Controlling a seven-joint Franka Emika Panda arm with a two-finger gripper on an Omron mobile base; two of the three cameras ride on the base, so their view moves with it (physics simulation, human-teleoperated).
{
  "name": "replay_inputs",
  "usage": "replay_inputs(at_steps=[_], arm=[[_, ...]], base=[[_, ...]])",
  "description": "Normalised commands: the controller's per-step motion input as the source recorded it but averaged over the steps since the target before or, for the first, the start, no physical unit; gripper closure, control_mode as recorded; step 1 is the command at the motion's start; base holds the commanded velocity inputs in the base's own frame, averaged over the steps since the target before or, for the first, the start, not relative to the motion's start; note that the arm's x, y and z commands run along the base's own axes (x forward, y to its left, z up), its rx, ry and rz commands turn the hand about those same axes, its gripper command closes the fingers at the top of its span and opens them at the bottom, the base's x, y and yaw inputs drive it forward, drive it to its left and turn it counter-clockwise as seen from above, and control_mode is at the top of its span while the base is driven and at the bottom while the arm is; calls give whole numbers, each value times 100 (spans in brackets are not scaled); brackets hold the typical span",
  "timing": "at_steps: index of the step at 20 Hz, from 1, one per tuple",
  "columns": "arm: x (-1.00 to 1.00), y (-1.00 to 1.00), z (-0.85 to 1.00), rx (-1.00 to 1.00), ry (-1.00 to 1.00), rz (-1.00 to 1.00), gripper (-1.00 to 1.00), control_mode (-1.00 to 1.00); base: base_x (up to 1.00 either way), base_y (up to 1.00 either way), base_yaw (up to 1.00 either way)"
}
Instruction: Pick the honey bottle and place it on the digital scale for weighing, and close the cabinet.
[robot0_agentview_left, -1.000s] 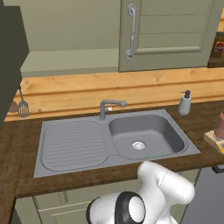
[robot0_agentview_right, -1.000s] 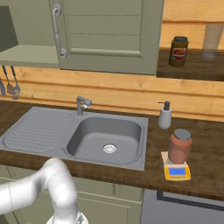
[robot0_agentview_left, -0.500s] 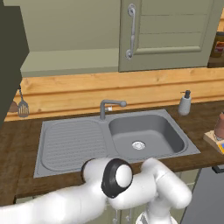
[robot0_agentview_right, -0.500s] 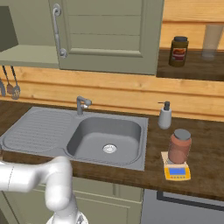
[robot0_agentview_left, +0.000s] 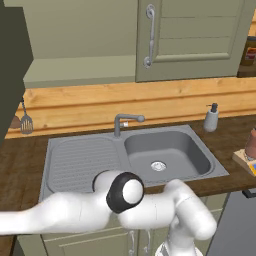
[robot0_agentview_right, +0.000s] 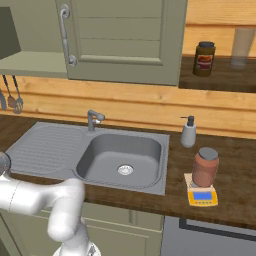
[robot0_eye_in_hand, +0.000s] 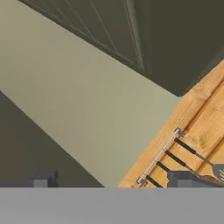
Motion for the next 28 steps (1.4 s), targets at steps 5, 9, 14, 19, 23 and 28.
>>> replay_inputs(at_steps=[5, 9, 14, 19, 23, 28], arm=[[93, 60, -19, -9, 20, -9, -100, -100], [3, -89, 83, 7, -7, -31, -100, -100], [0, -100, 79, 12, -31, -24, -100, -100], [25, -100, 65, 20, -34, -6, -100, -100], [97, -100, 20, 21, -14, -5, -100, -100], [100, -100, 0, 20, -1, -4, -100, -100]], base=[[0, 0, 0], [0, 0, 0], [0, 0, 0], [0, 0, 0], [0, 0, 0], [0, 0, 0]])
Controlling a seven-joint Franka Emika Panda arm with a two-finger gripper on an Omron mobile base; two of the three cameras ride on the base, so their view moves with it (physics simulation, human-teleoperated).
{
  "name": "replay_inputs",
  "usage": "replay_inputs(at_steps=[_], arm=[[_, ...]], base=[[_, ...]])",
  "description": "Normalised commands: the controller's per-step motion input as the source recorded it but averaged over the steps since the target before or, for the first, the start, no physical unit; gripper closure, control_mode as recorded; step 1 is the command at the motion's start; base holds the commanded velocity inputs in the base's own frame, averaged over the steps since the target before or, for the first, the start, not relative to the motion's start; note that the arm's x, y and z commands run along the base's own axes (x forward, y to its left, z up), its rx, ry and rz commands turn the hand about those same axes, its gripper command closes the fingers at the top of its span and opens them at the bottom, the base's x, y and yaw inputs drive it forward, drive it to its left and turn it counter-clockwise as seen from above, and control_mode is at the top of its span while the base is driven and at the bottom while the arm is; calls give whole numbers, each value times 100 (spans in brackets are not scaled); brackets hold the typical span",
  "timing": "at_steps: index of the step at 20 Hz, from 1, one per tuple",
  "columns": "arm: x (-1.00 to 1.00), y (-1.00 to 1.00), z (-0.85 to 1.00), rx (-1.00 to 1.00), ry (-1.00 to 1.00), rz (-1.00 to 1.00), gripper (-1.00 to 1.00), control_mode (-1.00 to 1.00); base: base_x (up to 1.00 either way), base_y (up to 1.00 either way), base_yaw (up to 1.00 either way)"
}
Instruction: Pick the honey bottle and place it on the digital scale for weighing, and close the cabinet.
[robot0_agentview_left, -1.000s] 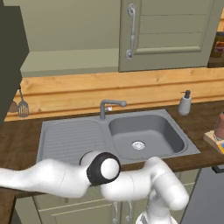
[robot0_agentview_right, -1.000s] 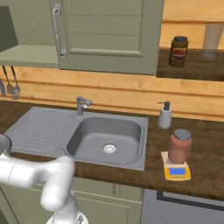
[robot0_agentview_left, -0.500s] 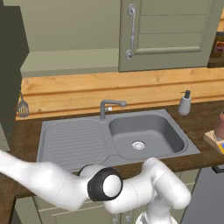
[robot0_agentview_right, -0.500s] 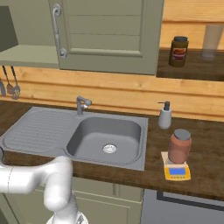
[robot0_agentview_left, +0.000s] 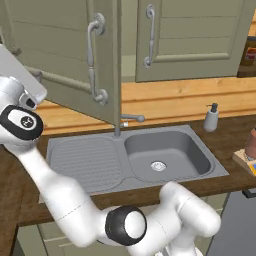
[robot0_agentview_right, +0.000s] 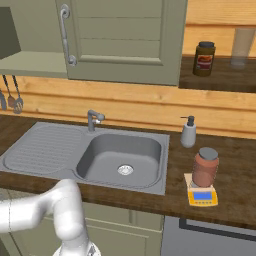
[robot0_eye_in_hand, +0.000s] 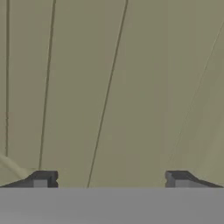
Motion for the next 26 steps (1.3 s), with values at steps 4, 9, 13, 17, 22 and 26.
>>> replay_inputs(at_steps=[4, 9, 13, 17, 22, 26], arm=[[100, -73, 13, 12, -8, -2, -100, -100], [100, -78, 50, 17, -15, -1, -100, -100], [100, -81, 16, 20, -1, 1, -100, -100], [100, -81, 0, 18, 2, 2, -100, -100], [100, -80, 0, 19, 4, 7, -100, -100], [92, -92, -22, 18, -1, 18, -100, -100]], base=[[0, 0, 0], [0, 0, 0], [0, 0, 0], [0, 0, 0], [0, 0, 0], [0, 0, 0]])
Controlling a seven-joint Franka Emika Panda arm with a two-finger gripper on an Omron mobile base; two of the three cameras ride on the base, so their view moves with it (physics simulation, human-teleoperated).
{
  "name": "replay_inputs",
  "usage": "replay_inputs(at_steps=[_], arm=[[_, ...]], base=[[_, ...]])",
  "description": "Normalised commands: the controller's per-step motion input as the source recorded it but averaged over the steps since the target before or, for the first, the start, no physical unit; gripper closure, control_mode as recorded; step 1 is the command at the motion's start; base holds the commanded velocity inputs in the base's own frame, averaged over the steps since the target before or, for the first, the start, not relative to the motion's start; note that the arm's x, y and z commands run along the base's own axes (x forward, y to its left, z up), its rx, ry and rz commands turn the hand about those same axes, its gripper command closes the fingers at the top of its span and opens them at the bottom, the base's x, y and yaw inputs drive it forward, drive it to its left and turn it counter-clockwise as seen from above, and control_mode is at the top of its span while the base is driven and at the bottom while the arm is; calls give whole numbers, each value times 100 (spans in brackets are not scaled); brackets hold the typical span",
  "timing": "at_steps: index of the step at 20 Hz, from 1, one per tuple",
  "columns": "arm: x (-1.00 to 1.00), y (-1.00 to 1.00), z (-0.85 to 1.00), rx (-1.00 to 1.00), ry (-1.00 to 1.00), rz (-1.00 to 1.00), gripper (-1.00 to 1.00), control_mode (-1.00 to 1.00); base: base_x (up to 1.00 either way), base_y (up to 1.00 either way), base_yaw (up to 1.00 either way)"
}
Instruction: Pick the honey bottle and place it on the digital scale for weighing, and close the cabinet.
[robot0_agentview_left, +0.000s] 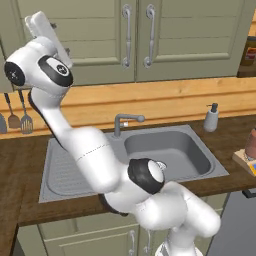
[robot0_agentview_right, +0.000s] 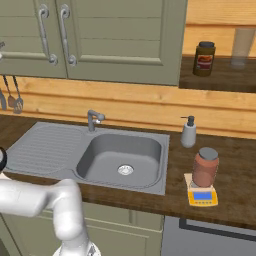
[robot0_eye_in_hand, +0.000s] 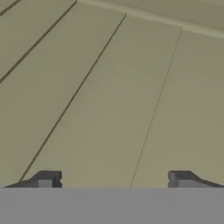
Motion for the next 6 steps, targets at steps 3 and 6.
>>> replay_inputs(at_steps=[3, 6], arm=[[44, -100, -98, 16, -8, 31, -100, -100], [59, -100, -100, 11, -7, 34, -100, -100]], base=[[0, 0, 0], [0, 0, 0]])
